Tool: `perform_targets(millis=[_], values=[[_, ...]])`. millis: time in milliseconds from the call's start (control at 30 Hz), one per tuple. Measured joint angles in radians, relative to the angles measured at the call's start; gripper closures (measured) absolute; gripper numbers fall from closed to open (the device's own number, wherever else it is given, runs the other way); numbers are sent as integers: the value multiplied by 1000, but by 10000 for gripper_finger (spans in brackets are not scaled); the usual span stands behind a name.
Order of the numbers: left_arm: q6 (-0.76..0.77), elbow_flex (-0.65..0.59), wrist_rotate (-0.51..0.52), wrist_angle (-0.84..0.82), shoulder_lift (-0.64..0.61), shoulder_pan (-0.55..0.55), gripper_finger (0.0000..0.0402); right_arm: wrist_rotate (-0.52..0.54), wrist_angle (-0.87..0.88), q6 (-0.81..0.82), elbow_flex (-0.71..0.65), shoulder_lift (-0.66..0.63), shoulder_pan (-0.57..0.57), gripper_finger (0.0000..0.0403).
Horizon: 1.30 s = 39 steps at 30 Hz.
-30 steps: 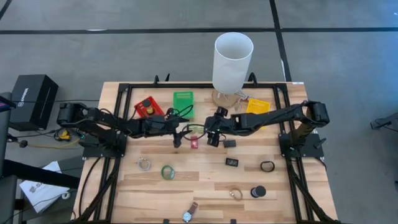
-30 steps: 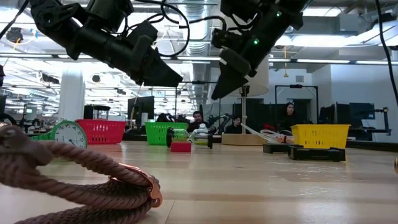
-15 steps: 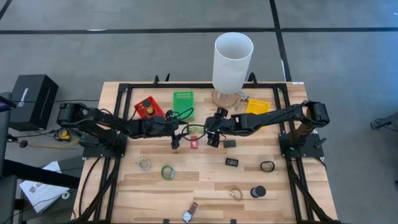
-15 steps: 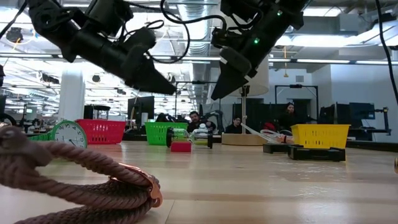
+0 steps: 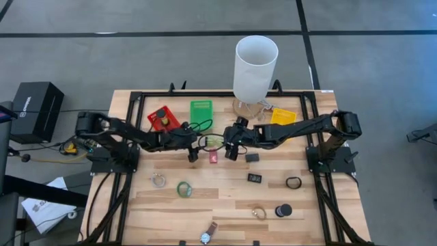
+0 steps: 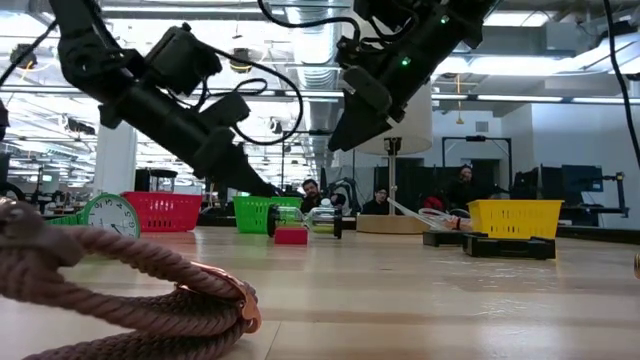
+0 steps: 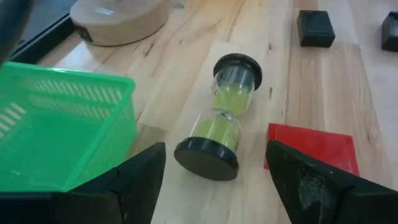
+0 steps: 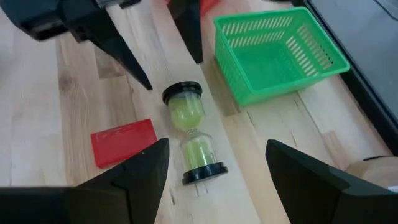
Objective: Pick & Place Office items
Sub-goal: Put the green hourglass into the orange bin
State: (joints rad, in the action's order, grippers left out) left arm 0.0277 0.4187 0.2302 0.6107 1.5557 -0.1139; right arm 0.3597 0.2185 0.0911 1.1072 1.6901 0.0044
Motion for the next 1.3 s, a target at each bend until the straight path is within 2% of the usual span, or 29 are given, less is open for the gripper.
perform_targets(millis=[233, 333, 633, 800, 1067, 1300], values=[[-74, 1, -6, 112, 77, -6, 125, 0, -5, -24, 0, 0, 0, 143], [-73, 13, -55, 115, 124, -21, 125, 0, -15, -57, 0, 0, -1, 143], [-105, 80, -63, 117, 221, -24, 127, 0, -25, -65, 0, 0, -1, 143], [-99, 83, -132, 115, 227, -24, 131, 0, -16, -65, 0, 0, -1, 143], [-102, 84, -134, 108, 208, -31, 145, -16, -11, -56, 0, 0, 2, 143], [-102, 84, -135, 78, 207, -30, 178, -23, -9, -39, 0, 0, 2, 143]])
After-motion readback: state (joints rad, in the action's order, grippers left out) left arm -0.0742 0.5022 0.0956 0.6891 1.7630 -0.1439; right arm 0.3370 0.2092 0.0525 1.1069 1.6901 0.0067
